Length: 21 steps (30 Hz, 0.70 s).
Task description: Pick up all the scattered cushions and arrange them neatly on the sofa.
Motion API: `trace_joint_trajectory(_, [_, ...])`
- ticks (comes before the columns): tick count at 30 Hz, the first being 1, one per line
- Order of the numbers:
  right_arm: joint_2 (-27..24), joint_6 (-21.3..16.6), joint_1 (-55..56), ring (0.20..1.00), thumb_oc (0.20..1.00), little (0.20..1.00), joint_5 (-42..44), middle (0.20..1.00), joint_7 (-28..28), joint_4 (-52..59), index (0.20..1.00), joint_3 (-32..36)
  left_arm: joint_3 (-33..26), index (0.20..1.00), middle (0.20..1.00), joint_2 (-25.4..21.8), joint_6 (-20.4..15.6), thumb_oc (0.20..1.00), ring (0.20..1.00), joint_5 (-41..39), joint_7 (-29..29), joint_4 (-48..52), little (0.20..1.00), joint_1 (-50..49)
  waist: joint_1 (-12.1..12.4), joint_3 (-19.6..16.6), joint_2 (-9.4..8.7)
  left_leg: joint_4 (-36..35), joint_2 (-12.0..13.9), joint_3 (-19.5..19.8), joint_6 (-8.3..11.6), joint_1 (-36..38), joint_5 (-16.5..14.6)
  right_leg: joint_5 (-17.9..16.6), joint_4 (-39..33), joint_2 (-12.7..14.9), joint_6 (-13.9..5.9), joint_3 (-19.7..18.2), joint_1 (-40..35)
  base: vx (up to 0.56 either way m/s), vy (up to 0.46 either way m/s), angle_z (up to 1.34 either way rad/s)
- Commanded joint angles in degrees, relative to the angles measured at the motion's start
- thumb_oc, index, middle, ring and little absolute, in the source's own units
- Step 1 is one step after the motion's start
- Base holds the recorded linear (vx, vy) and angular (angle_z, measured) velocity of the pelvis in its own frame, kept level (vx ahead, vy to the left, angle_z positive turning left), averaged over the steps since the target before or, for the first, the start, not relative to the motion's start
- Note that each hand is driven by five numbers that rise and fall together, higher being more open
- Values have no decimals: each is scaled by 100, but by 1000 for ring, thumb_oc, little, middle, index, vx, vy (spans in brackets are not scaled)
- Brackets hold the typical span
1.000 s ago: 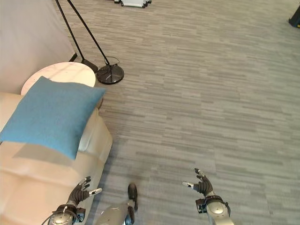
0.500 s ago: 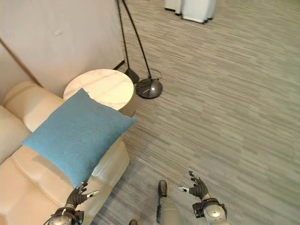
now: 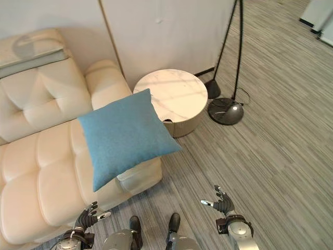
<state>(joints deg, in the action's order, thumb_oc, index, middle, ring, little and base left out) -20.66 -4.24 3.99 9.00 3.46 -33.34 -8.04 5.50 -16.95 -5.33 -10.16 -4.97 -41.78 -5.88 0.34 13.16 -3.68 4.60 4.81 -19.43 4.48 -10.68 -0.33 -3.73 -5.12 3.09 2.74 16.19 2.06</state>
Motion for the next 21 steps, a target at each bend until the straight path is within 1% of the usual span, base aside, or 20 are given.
trace_joint_trajectory(1, [-257, -58, 232, 1000, 1000, 1000, -88, 1000, -5, 445, 1000, 141, -287, 1000, 1000, -252, -178, 1000, 1000, -143, -82, 245, 1000, -285, 79, -316, 170, 158, 43, 206, -52, -176, 293, 1262, 859, 242, -792, -133, -819, 354, 166, -17])
trace_joint_trajectory(2, [-244, -29, 260, 1000, 1000, 1000, -164, 1000, -21, 463, 1000, 122, -313, 1000, 1000, -241, -166, 1000, 1000, -148, -88, 234, 1000, -332, 104, -345, 145, 212, -39, 306, -111, -141, 258, 1280, 945, 286, -811, -172, -861, 224, 116, -34])
trace_joint_trajectory(3, [-242, -27, 263, 1000, 1000, 1000, -165, 1000, -21, 466, 1000, 121, -314, 1000, 1000, -243, -166, 1000, 1000, -148, -88, 235, 1000, -336, 103, -346, 141, 215, -43, 305, -114, -139, 253, 1286, 951, 291, -814, -173, -861, 396, 265, -34])
trace_joint_trajectory(4, [-190, -22, 280, 1000, 1000, 1000, -245, 1000, -53, 538, 1000, 113, -379, 1000, 1000, -266, -155, 1000, 1000, -176, -104, 231, 1000, -363, 179, -412, 56, 224, -213, 339, -274, 32, 61, 1218, 1353, 503, -932, -266, -794, 293, 275, -30])
trace_joint_trajectory(5, [-183, -30, 280, 1000, 1000, 1000, -279, 1000, -61, 578, 1000, 113, -387, 1000, 1000, -279, -160, 1000, 1000, -186, -105, 250, 1000, -357, 199, -409, 71, 176, -234, 290, -390, 56, 130, 1015, 1606, 545, -932, -259, -656, 405, 394, -23])
trace_joint_trajectory(6, [-156, -22, 237, 1000, 1000, 1000, -271, 1000, -90, 659, 1000, 124, -412, 1000, 1000, -347, -156, 1000, 1000, -173, -113, 263, 1000, -342, 189, -350, 52, 110, -352, 343, -544, 250, -7, 783, 2231, 645, -988, -423, -358, 283, 303, -8])
trace_joint_trajectory(7, [-122, -57, 183, 1000, 1000, 1000, -253, 1000, -38, 660, 1000, 155, -475, 1000, 1000, -423, -183, 1000, 1000, -210, -155, 326, 1000, -342, 163, -297, 60, 61, -444, 464, -665, 477, -176, 576, 2693, 615, -1039, -677, -6, 272, 230, -12])
trace_joint_trajectory(8, [-122, -57, 183, 1000, 1000, 1000, -253, 1000, -38, 660, 1000, 155, -476, 1000, 1000, -423, -182, 1000, 1000, -210, -155, 326, 1000, -342, 165, -296, 58, 60, -445, 461, -666, 478, -177, 579, 2697, 617, -1039, -680, -4, 278, 130, 9])
trace_joint_trajectory(9, [-136, -60, 172, 1000, 1000, 1000, -228, 1000, -5, 647, 1000, 207, -512, 1000, 1000, -445, -198, 1000, 1000, -264, -158, 355, 1000, -342, 92, -266, 81, -13, -486, 648, -674, 627, -205, 714, 2619, 348, -973, -946, 277, 119, 21, 24])
trace_joint_trajectory(10, [-136, -60, 172, 1000, 1000, 1000, -228, 1000, -5, 647, 1000, 207, -512, 1000, 1000, -445, -198, 1000, 1000, -264, -158, 355, 1000, -342, 91, -262, 81, -13, -486, 649, -674, 631, -206, 716, 2619, 348, -972, -944, 272, 177, 15, 51])
trace_joint_trajectory(11, [-147, -69, 168, 1000, 1000, 1000, -179, 1000, 11, 644, 1000, 238, -550, 1000, 1000, -449, -221, 1000, 1000, -372, -170, 362, 1000, -333, 52, -238, 99, -33, -484, 724, -674, 669, -212, 740, 2476, 203, -947, -1052, 437, 151, -24, 51])
trace_joint_trajectory(12, [-179, -60, 174, 1000, 1000, 1000, -84, 1000, 48, 720, 1000, 318, -603, 1000, 1000, -416, -230, 1000, 1000, -567, -159, 358, 1000, -337, -38, -155, 77, -55, -545, 901, -676, 785, -247, 722, 2132, 8, -943, -1272, 658, 153, -24, 43])
trace_joint_trajectory(13, [-180, -58, 175, 1000, 1000, 1000, -84, 1000, 48, 722, 1000, 318, -603, 1000, 1000, -416, -230, 1000, 1000, -568, -159, 359, 1000, -338, -41, -152, 81, -53, -542, 905, -675, 790, -253, 721, 2124, 5, -943, -1267, 647, 132, -26, 51])
trace_joint_trajectory(15, [-259, -80, 174, 1000, 1000, 1000, -65, 1000, 109, 848, 1000, 430, -690, 1000, 1000, -399, -268, 1000, 1000, -703, -170, 380, 1000, -337, -133, -92, 49, -69, -623, 1081, -666, 894, -322, 518, 1672, -120, -996, -1450, 856, 116, -55, 61])
trace_joint_trajectory(16, [-333, -83, 176, 1000, 1000, 1000, -53, 1000, 136, 1043, 1000, 533, -732, 1000, 1000, -411, -302, 1000, 1000, -730, -182, 426, 1000, -323, -161, -82, -9, -9, -677, 1189, -631, 923, -373, 490, 1377, -101, -1007, -1453, 747, 142, -100, 40])
trace_joint_trajectory(17, [-359, -99, 181, 1000, 1000, 1000, -62, 1000, 149, 1141, 1000, 593, -758, 1000, 1000, -409, -290, 1000, 1000, -732, -171, 458, 1000, -345, -150, -88, -45, 20, -696, 1204, -630, 929, -414, 443, 1288, -60, -988, -1402, 670, 94, -77, 32])
trace_joint_trajectory(18, [-359, -97, 184, 1000, 1000, 1000, -63, 1000, 148, 1145, 1000, 595, -758, 1000, 1000, -409, -289, 1000, 1000, -732, -171, 461, 1000, -347, -151, -86, -44, 23, -696, 1206, -630, 932, -415, 440, 1280, -60, -988, -1399, 662, 96, -116, 36])
trace_joint_trajectory(19, [-448, -137, 194, 1000, 1000, 1000, -84, 1000, 226, 1350, 1000, 785, -797, 1000, 1000, -388, -301, 1000, 1000, -756, -180, 527, 1000, -383, -139, -146, -65, -4, -684, 1234, -580, 946, -423, 414, 1132, -88, -939, -1417, 554, 101, -132, 32])
trace_joint_trajectory(21, [-617, -135, 94, 1000, 1000, 1000, -216, 1000, 354, 1531, 1000, 901, -835, 1000, 1000, -405, -306, 1000, 1000, -793, -161, 642, 1000, -402, -113, -216, -69, -46, -656, 1237, -544, 965, -420, 343, 932, -94, -909, -1351, 439, 122, -138, 24])
